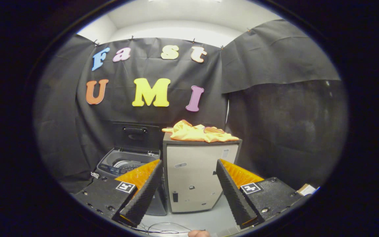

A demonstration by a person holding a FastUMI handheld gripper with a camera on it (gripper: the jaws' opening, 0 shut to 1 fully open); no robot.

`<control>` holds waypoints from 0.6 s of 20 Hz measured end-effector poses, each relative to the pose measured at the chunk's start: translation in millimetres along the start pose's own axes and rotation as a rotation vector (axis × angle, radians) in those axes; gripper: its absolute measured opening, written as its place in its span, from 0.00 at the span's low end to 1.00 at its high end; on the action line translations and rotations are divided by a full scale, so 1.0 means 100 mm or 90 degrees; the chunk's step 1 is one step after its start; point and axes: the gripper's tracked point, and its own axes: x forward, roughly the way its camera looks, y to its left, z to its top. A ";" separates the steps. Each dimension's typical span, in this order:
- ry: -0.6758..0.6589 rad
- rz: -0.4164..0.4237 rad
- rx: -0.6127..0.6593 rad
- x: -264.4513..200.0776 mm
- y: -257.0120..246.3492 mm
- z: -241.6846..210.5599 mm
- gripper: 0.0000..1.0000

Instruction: Put the clothes into the washing machine and then close the washing machine lid.

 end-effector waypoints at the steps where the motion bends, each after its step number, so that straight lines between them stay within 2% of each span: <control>1: 0.000 0.002 0.000 0.01 0.02 0.01 1.00; 7: 0.010 0.007 0.002 0.09 0.06 0.04 1.00; 12: 0.007 -0.016 -0.004 0.29 -0.04 0.16 1.00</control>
